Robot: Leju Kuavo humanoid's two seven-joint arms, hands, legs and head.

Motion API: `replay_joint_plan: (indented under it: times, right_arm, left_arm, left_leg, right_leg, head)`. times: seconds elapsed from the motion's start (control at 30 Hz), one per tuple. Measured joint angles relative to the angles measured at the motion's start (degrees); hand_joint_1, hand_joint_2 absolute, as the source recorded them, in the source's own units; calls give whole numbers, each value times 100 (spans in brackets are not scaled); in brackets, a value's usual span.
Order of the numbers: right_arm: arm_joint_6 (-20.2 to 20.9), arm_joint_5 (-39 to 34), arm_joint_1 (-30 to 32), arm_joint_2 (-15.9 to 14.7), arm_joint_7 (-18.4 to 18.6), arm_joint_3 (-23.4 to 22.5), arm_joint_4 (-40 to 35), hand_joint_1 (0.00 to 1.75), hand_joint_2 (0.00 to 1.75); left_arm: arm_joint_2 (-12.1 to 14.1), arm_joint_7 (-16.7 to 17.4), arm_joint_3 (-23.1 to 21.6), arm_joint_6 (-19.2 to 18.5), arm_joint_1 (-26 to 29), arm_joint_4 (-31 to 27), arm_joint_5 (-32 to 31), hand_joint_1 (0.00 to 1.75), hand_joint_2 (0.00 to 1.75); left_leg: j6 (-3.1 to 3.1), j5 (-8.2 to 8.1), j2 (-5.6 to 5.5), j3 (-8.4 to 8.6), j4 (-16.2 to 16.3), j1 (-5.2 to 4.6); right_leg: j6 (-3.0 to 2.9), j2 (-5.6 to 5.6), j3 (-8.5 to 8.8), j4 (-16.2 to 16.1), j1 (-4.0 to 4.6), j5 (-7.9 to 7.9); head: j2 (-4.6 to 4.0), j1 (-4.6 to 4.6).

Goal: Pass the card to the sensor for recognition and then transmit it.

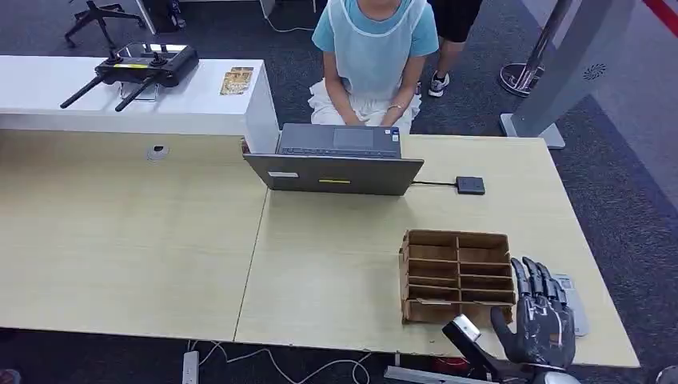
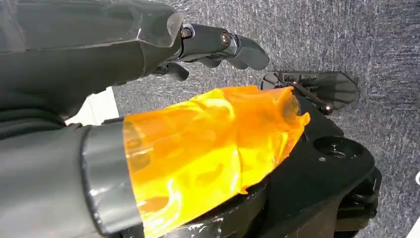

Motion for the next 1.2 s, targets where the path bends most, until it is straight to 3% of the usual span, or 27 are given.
replay_joint_plan:
  times: [0.17, 0.37, 0.7, 1.07, 1.13, 1.2]
  right_arm:
    - [48, -79, -4, -2, -2, 83, 15, 40, 175]
    - [68, -92, -4, -2, 52, 136, 61, 51, 175]
    - [136, -175, -8, -28, 109, 245, 162, 45, 175]
    - [158, -199, -57, -42, 120, 293, 262, 98, 175]
    - [158, -199, -77, -44, 122, 302, 278, 119, 175]
    - [158, -199, -92, -44, 122, 308, 295, 126, 175]
  left_arm:
    - [-2, 2, 0, -4, 0, 0, -7, 0, 0]
    - [-2, 2, 0, -4, 0, 0, -13, 0, 0]
    - [0, 2, 2, -4, 0, 0, -50, 0, 0]
    - [0, 2, 11, -13, 0, 0, -59, 0, 0]
    - [0, 2, 15, -13, -1, 0, -59, 0, 0]
    - [0, 2, 31, -13, -1, 0, -59, 0, 0]
  left_leg:
    - [0, 0, 0, 0, 0, 0]
    - [0, 0, 0, 0, 0, 0]
    - [0, 0, 0, -1, 0, 0]
    - [0, 0, 0, 0, 0, 0]
    - [0, 0, 0, 0, 0, 0]
    - [0, 0, 0, 0, 0, 0]
  right_leg:
    - [0, 0, 0, 0, 0, 0]
    - [0, 0, 0, 0, 0, 0]
    - [0, 0, 0, 0, 0, 0]
    - [0, 0, 0, 0, 0, 0]
    - [0, 0, 0, 0, 0, 0]
    - [0, 0, 0, 0, 0, 0]
  head:
    - [0, 0]
    - [0, 2]
    - [2, 0]
    - [0, 0]
    - [0, 0]
    - [2, 0]
